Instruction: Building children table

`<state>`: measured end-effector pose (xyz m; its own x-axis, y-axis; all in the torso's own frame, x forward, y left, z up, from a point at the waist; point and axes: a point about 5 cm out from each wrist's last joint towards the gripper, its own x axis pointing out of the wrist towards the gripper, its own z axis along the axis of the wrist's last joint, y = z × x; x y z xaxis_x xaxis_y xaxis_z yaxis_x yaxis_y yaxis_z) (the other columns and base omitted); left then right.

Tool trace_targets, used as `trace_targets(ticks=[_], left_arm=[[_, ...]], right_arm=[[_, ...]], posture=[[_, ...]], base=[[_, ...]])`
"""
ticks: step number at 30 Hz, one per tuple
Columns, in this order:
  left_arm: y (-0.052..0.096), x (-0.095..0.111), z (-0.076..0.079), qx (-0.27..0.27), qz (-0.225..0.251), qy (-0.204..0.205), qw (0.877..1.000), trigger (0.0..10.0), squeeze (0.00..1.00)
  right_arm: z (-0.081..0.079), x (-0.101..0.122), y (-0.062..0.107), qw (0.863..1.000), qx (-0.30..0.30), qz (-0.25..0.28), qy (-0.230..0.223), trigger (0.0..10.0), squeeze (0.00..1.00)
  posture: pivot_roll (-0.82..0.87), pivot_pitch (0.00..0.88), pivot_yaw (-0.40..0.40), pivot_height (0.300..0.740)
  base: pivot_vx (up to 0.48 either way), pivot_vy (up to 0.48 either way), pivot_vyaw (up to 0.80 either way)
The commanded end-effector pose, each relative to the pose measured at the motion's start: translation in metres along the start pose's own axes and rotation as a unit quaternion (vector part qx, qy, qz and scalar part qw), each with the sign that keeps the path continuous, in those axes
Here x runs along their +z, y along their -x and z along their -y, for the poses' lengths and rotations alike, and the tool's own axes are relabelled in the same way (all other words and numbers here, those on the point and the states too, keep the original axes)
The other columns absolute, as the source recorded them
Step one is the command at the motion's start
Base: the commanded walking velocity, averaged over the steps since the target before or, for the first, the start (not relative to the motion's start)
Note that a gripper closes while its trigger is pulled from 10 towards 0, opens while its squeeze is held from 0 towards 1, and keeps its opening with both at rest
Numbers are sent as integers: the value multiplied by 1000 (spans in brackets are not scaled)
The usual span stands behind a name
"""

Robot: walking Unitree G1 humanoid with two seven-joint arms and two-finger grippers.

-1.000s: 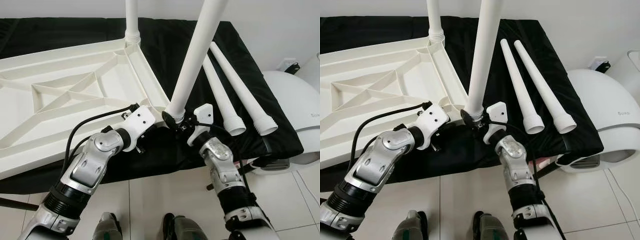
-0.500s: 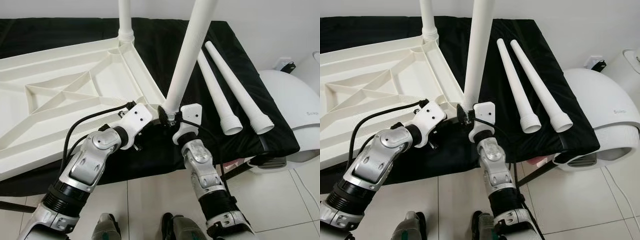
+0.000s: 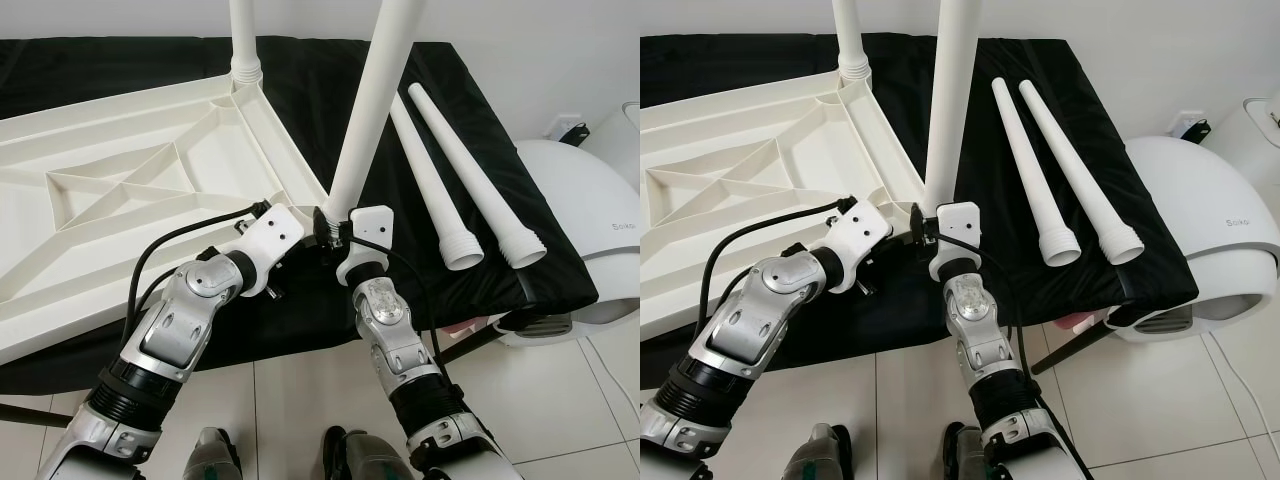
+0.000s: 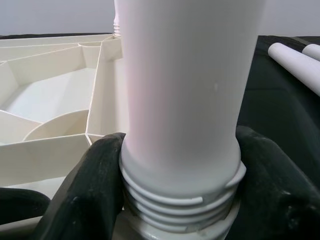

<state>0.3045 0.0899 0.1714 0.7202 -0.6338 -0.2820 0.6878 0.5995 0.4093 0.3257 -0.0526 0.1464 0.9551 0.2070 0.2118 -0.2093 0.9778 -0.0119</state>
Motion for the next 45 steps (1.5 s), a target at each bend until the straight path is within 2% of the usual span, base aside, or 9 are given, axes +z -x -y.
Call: trace_targets(ticks=[1, 2, 18, 19, 20, 21, 26, 33, 45], left_arm=[[-5, -2, 30, -79, 3, 2, 997, 10000, 0], [-5, -3, 30, -79, 2, 1, 997, 10000, 0], [-6, -1, 31, -82, 6, -2, 997, 10000, 0], [-6, -2, 32, -83, 6, -2, 997, 10000, 0], [-6, -2, 32, -83, 6, -2, 997, 10000, 0], [-7, -2, 32, -83, 6, -2, 997, 10000, 0], [-7, -1, 33, -86, 7, -3, 996, 10000, 0], [-8, -1, 33, -87, 7, -4, 996, 10000, 0], [-7, -1, 33, -87, 8, -6, 996, 10000, 0]], right_arm=[[-11, -22, -3, 995, -56, -82, -24, 10000, 0], [-4, -21, -3, 995, -59, -75, -22, 10000, 1000], [29, -19, 9, 999, 4, -43, -19, 10000, 1000], [38, -20, 12, 999, 27, -38, -18, 10000, 902], [38, -20, 12, 999, 27, -38, -18, 10000, 902], [44, -19, 13, 998, 44, -36, -19, 10000, 0], [63, -11, 16, 986, 163, -22, -24, 10000, 0], [86, -6, 15, 966, 257, -32, -20, 10000, 0], [107, -1, 5, 936, 346, -59, -1, 10000, 0]], posture=[[111, 190, -48, 740], [110, 189, -46, 740], [99, 177, -46, 740], [93, 173, -46, 740], [93, 173, -46, 740], [91, 169, -47, 740], [86, 167, -43, 740], [86, 166, -39, 740], [89, 170, -28, 740]], base=[[0, 0, 0], [0, 0, 0], [0, 0, 0], [0, 0, 0], [0, 0, 0], [0, 0, 0], [0, 0, 0], [0, 0, 0], [0, 0, 0]])
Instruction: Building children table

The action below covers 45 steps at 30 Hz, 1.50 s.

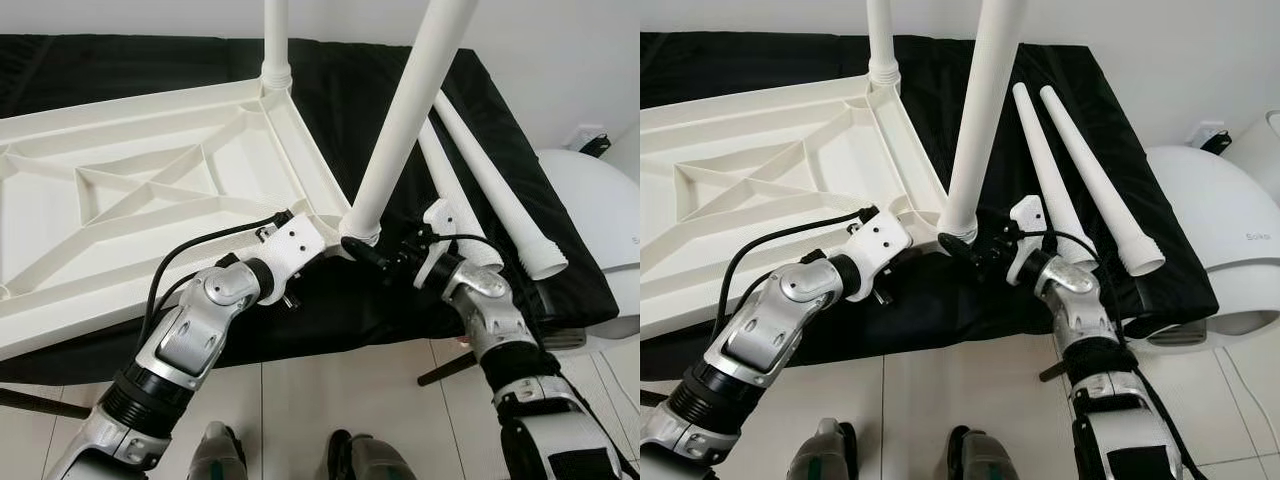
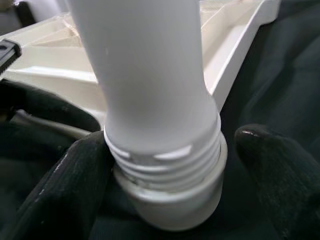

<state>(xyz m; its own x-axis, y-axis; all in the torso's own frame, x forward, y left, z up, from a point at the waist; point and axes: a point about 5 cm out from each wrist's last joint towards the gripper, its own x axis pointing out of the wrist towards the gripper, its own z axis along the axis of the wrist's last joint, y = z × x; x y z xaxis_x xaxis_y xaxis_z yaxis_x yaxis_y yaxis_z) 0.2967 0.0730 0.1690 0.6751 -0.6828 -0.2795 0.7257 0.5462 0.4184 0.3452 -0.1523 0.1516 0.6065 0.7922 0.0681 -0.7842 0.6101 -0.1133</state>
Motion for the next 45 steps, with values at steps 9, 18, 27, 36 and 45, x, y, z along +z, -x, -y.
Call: trace_targets(ticks=[9, 18, 27, 36, 45], left_arm=[[-1, -7, 16, -57, -7, 11, 998, 10000, 0], [0, -7, 14, -53, -10, 12, 998, 10000, 0], [0, -8, 13, -53, -12, 14, 998, 10000, 0], [0, -8, 14, -52, -12, 16, 998, 10000, 0], [1, -8, 14, -49, -12, 18, 999, 10000, 0]], right_arm=[[9, 5, -7, 999, 47, -8, -4, 10000, 0], [5, 7, -18, 998, 62, 5, -8, 10000, 0], [7, 8, -25, 998, 61, -2, -4, 0, 0], [12, 16, -26, 998, 59, 12, 9, 0, 0], [1, 10, -25, 999, 33, 40, 14, 0, 0]], posture=[[99, 180, -23, 740], [110, 189, -18, 740], [113, 196, -17, 740], [109, 198, -22, 740], [101, 200, -32, 740]], base=[[0, 0, 0], [0, 0, 0], [0, 0, 0], [0, 0, 0], [0, 0, 0]])
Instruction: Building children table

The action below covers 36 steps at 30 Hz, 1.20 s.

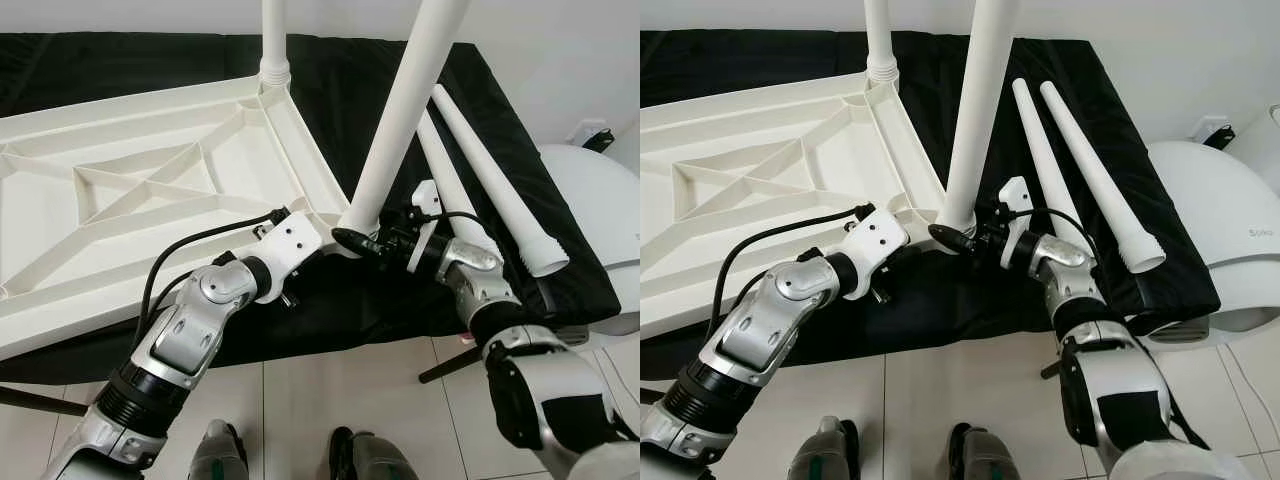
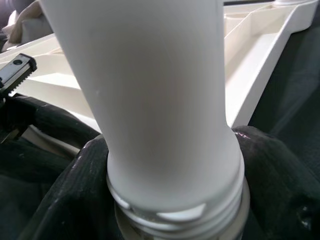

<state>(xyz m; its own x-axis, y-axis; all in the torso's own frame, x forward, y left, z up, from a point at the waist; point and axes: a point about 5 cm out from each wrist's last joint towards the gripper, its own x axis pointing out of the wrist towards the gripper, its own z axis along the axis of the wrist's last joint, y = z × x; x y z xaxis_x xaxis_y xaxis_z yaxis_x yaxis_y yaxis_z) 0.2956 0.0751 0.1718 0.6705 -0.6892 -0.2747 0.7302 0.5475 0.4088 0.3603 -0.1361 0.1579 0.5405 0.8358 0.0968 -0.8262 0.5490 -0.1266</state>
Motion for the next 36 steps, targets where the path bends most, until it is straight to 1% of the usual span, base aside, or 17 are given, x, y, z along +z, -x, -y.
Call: trace_targets(ticks=[1, 4, 6, 10, 14, 16, 20, 21, 23, 24, 25, 26, 29, 31, 32, 34, 36], left_arm=[[-2, -10, 16, -47, -15, 14, 999, 10000, 0], [-3, -10, 16, -47, -15, 14, 999, 10000, 0], [-3, -10, 16, -48, -15, 14, 999, 10000, 0], [-3, -9, 16, -50, -14, 13, 999, 10000, 0], [-3, -9, 16, -50, -15, 13, 999, 10000, 0], [-3, -9, 17, -51, -15, 13, 999, 10000, 0], [-3, -10, 16, -50, -15, 14, 999, 10000, 0], [-3, -10, 16, -50, -15, 14, 999, 10000, 0], [-3, -9, 16, -49, -15, 14, 999, 10000, 0], [-3, -9, 16, -49, -15, 14, 999, 10000, 0], [-3, -9, 16, -49, -15, 14, 999, 10000, 0], [-3, -9, 16, -49, -15, 14, 999, 10000, 0], [-3, -9, 16, -48, -14, 14, 999, 10000, 0], [-3, -9, 16, -48, -15, 14, 999, 10000, 0], [-3, -9, 16, -48, -15, 14, 999, 10000, 0], [-3, -9, 15, -48, -14, 13, 999, 10000, 0], [-3, -9, 15, -48, -14, 13, 999, 10000, 0]], right_arm=[[-6, 3, -3, 999, -20, 28, 10, 0, 0], [-12, 0, -4, 999, -40, 29, 20, 0, 0], [-13, -2, -5, 998, -62, 24, 16, 0, 0], [-17, 0, -7, 993, -105, 40, 28, 0, 0], [-22, 1, -8, 988, -150, 43, 17, 0, 0], [-24, 0, -9, 986, -163, 43, 13, 0, 0], [-31, 0, -12, 974, -222, 41, 9, 0, 0], [-31, 0, -12, 974, -222, 41, 9, 0, 0], [-35, -1, -13, 967, -251, 40, 3, 0, 0], [-35, -1, -13, 967, -251, 40, 3, 0, 0], [-39, -1, -16, 962, -269, 40, 3, 0, 0], [-39, -1, -16, 962, -269, 40, 3, 0, 0], [-53, -4, -22, 946, -321, 41, -21, 0, 0], [-60, -6, -24, 936, -351, 35, -17, 0, 0], [-60, -6, -24, 936, -351, 35, -17, 0, 0], [-66, -6, -24, 924, -381, 29, 2, 0, 0], [-66, -6, -24, 924, -381, 29, 2, 0, 0]], posture=[[99, 200, -32, 740], [96, 200, -31, 740], [93, 202, -29, 740], [92, 202, -27, 740], [92, 203, -28, 740], [92, 203, -28, 740], [93, 202, -33, 740], [93, 202, -33, 740], [93, 202, -34, 740], [93, 202, -34, 740], [94, 202, -34, 740], [94, 202, -34, 740], [96, 202, -35, 740], [97, 202, -34, 740], [97, 202, -34, 740], [99, 201, -34, 740], [99, 201, -34, 740]], base=[[0, 0, 0], [0, 0, 0], [0, 0, 0], [0, 0, 0], [0, 0, 0], [0, 0, 0], [0, 0, 0], [0, 0, 0], [0, 0, 0], [0, 0, 0], [0, 0, 0], [0, 0, 0], [0, 0, 0], [0, 0, 0], [0, 0, 0], [0, 0, 0], [0, 0, 0]])
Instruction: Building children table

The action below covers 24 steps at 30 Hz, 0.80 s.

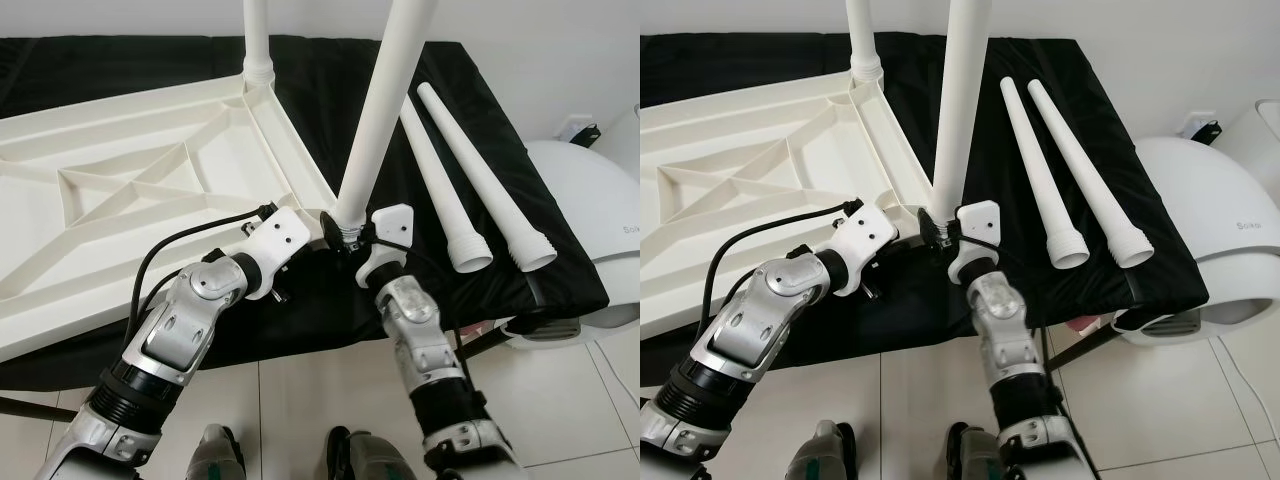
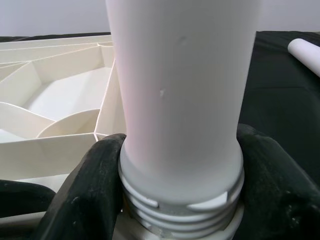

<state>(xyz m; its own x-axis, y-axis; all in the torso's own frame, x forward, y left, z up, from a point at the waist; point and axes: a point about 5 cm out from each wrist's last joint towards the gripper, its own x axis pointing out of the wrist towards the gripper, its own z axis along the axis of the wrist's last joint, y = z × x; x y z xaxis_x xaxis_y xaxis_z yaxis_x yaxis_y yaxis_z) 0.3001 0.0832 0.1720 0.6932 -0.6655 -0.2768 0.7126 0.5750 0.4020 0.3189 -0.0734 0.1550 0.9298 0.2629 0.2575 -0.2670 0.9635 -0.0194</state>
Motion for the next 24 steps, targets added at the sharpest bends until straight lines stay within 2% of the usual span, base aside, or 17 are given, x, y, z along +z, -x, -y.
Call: trace_targets(ticks=[1, 11, 12, 14, 15, 16, 19, 20, 21, 24], left_arm=[[-5, -5, 23, -62, -7, 4, 998, 10000, 0], [-5, -5, 22, -61, -7, 4, 998, 10000, 0], [-6, -5, 22, -61, -7, 4, 998, 10000, 0], [-6, -5, 22, -61, -7, 4, 998, 10000, 0], [-6, -5, 22, -62, -6, 4, 998, 10000, 0], [-6, -5, 23, -62, -6, 4, 998, 10000, 0], [-6, -5, 23, -62, -6, 4, 998, 10000, 0], [-6, -5, 23, -62, -6, 4, 998, 10000, 0], [-6, -5, 23, -62, -6, 4, 998, 10000, 0], [-6, -4, 24, -63, -6, 4, 998, 10000, 0]], right_arm=[[3, -10, 5, 999, -43, -30, -3, 0, 0], [-2, -14, 12, 995, -84, -58, -6, 0, 0], [-3, -12, 12, 994, -88, -57, -6, 784, 0], [-3, -12, 12, 994, -88, -57, -6, 784, 0], [-2, -12, 12, 994, -91, -56, -2, 4667, 0], [-1, -11, 12, 994, -93, -55, 0, 10000, 0], [1, -10, 11, 995, -90, -51, 3, 10000, 0], [4, -9, 10, 995, -87, -48, 5, 10000, 318], [7, -8, 9, 996, -83, -45, 6, 10000, 1000], [14, -7, 7, 996, -79, -41, -1, 10000, 1000]], posture=[[100, 200, -34, 740], [99, 201, -35, 740], [97, 198, -35, 740], [97, 198, -35, 740], [97, 198, -35, 740], [97, 197, -36, 740], [96, 196, -36, 740], [96, 194, -38, 740], [95, 192, -38, 740], [94, 190, -40, 740]], base=[[0, 0, 0], [0, 0, 0], [0, 0, 0], [0, 0, 0], [0, 0, 0], [0, 0, 0], [0, 0, 0], [0, 0, 0], [0, 0, 0], [0, 0, 0]])
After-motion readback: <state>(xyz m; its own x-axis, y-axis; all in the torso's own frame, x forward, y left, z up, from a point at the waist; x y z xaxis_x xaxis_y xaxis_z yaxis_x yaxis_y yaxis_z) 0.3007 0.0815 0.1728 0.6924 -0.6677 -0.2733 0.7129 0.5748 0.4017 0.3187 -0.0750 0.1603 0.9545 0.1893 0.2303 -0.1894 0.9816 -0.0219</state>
